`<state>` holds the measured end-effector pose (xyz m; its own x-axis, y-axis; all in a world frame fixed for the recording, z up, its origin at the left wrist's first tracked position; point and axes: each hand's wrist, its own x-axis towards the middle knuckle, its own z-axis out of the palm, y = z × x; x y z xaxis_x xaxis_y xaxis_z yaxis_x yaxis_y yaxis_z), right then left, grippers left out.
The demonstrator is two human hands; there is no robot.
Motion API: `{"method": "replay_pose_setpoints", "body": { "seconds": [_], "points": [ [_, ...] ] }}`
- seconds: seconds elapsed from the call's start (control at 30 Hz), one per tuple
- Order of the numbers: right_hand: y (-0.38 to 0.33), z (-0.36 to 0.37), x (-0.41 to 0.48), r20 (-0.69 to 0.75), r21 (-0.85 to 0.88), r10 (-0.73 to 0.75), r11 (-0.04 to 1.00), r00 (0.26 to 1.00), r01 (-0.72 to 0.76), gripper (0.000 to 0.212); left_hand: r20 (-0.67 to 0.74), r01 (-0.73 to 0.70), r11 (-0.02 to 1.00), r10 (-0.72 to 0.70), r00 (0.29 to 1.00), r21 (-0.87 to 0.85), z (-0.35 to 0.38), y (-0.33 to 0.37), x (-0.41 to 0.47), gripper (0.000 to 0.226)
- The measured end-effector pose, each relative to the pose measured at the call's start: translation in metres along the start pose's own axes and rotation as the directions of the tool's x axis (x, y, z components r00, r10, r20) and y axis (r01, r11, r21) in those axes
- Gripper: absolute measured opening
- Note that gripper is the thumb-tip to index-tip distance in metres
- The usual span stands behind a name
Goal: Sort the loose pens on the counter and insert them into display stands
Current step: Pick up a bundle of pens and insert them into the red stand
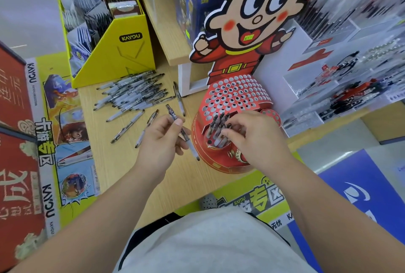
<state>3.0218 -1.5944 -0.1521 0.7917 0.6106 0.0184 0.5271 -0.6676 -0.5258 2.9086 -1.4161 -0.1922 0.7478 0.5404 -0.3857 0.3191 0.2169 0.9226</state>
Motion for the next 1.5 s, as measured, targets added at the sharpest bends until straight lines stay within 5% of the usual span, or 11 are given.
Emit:
{"method": "replay_pose_setpoints", "body": {
  "seconds": [0.47, 1.1, 1.37, 1.5],
  "points": [
    [-0.006, 0.009, -0.011, 0.024, -0.014, 0.01, 1.0, 1.0, -0.01, 0.01, 0.062, 0.001, 0.999, -0.004, 0.998, 0.042, -0.012, -0.008, 0.004, 0.017],
    [-0.004, 0.032, -0.01, -0.026, -0.189, 0.025, 0.981, 0.999, -0.029, 0.02, 0.113, -0.177, 0.975, 0.162, 0.98, 0.136, -0.011, -0.002, 0.004, 0.014],
    [0.0, 0.031, -0.005, 0.016, -0.202, -0.002, 0.979, 1.0, 0.005, 0.025, 0.167, -0.423, 0.827, 0.388, 0.906, 0.372, 0.002, -0.001, 0.0, 0.01],
    [0.007, 0.025, -0.006, -0.019, -0.021, -0.008, 1.0, 1.0, 0.007, 0.027, 0.193, -0.517, 0.719, 0.487, 0.852, 0.464, 0.01, -0.003, -0.004, 0.022]
  ]
}}
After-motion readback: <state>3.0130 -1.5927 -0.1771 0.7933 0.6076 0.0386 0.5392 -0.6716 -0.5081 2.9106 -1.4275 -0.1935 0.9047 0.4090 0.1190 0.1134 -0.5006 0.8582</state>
